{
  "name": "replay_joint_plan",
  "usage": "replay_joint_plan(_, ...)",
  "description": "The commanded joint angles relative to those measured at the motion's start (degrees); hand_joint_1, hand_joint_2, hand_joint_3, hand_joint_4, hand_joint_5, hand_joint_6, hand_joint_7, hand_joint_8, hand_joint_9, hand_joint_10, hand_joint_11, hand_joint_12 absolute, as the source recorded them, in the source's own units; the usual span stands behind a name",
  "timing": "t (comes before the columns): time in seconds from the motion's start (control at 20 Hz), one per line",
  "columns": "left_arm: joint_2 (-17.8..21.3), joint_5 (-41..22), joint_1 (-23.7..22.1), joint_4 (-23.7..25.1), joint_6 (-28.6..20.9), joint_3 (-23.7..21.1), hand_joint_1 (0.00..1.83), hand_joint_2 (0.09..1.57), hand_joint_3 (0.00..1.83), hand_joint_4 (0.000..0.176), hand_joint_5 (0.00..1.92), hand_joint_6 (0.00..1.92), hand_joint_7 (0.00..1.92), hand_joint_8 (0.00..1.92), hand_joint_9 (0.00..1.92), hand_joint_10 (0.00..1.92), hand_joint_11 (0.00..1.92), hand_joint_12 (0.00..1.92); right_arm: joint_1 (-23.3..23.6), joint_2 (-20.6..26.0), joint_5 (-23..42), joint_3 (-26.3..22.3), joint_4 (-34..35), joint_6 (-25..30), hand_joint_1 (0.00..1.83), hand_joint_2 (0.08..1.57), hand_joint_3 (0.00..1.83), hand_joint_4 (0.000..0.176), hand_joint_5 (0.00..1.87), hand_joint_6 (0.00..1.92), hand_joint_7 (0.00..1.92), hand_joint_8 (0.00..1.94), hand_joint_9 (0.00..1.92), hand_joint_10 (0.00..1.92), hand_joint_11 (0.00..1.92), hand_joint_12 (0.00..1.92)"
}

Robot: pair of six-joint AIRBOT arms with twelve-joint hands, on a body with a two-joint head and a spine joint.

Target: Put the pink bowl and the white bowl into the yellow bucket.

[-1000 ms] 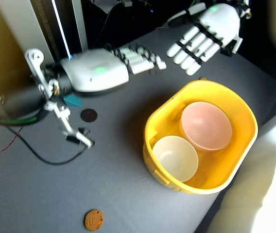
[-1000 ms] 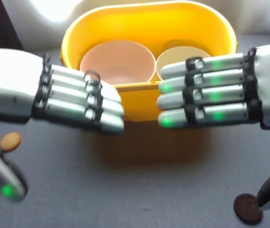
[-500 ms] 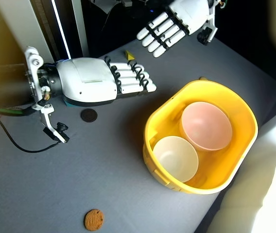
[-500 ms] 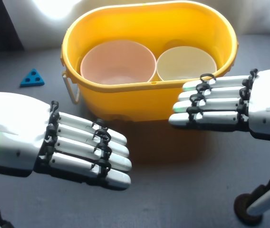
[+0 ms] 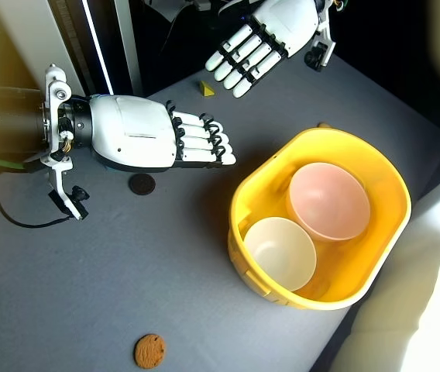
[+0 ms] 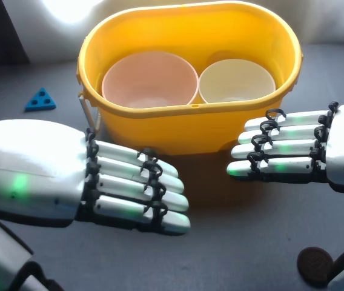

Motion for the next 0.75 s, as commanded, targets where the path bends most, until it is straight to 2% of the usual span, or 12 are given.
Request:
replay_joint_plan(0.0,0.48,-2.45,-0.44,-4.62,-0.23,-0.38,0.0,1.11,0.0,0.0,0.03,0.0,0.04,0.0,0.03,0.0,0.0,0.19,0.89,0.68,5.5,-0.09,1.61,0.39,0.42,0.76,0.0,0.0,0.05,0.01,0.01,0.0,0.0,0.0,0.04,0.03)
replay_joint_plan(0.1,0.34,-1.92,0.32,-4.73,-0.23,-0.68,0.0,1.12,0.0,0.0,0.04,0.0,0.05,0.0,0.04,0.0,0.0,0.24,1.28,0.76,10.2,0.19,-1.29,-0.02,0.4,0.77,0.01,0.0,0.06,0.01,0.02,0.01,0.0,0.0,0.04,0.03)
replay_joint_plan(0.3,0.32,-1.94,0.68,-4.74,-0.22,-0.01,0.0,1.11,0.0,0.0,0.03,0.0,0.03,0.0,0.01,0.01,0.0,0.1,1.38,1.07,14.94,0.3,-3.08,-0.38,0.41,0.76,0.0,0.0,0.05,0.0,0.01,0.0,0.0,0.0,0.03,0.03)
replay_joint_plan(0.35,0.29,-1.92,0.58,-4.79,-0.22,0.06,0.0,1.11,0.0,0.0,0.05,0.0,0.06,0.0,0.04,0.0,0.0,0.22,1.61,1.22,15.69,0.3,-3.08,-0.58,0.38,0.76,0.0,0.0,0.06,0.0,0.02,0.01,0.01,0.0,0.05,0.05)
replay_joint_plan(0.5,0.17,-1.69,0.6,-5.3,-0.22,-0.2,0.0,1.12,0.0,0.0,0.0,0.0,0.01,0.0,0.0,0.0,0.0,0.11,2.45,1.28,18.66,1.21,-3.62,-0.66,0.4,0.76,0.0,0.0,0.07,0.01,0.04,0.01,0.01,0.0,0.04,0.05)
replay_joint_plan(0.6,0.17,-1.69,0.6,-5.41,-0.22,-0.28,0.0,1.13,0.0,0.0,0.05,0.01,0.06,0.01,0.03,0.01,0.0,0.19,2.55,1.28,22.58,2.37,-6.78,-0.66,0.39,0.76,0.0,0.0,0.05,0.0,0.02,0.0,0.0,0.0,0.02,0.05)
replay_joint_plan(0.7,0.13,-1.63,0.6,-5.44,-0.22,-0.28,0.0,1.13,0.0,0.0,0.05,0.01,0.07,0.01,0.04,0.01,0.0,0.21,2.56,1.27,23.74,2.78,-6.86,-0.65,0.39,0.76,0.0,0.0,0.05,0.0,0.02,0.0,0.0,0.0,0.03,0.05)
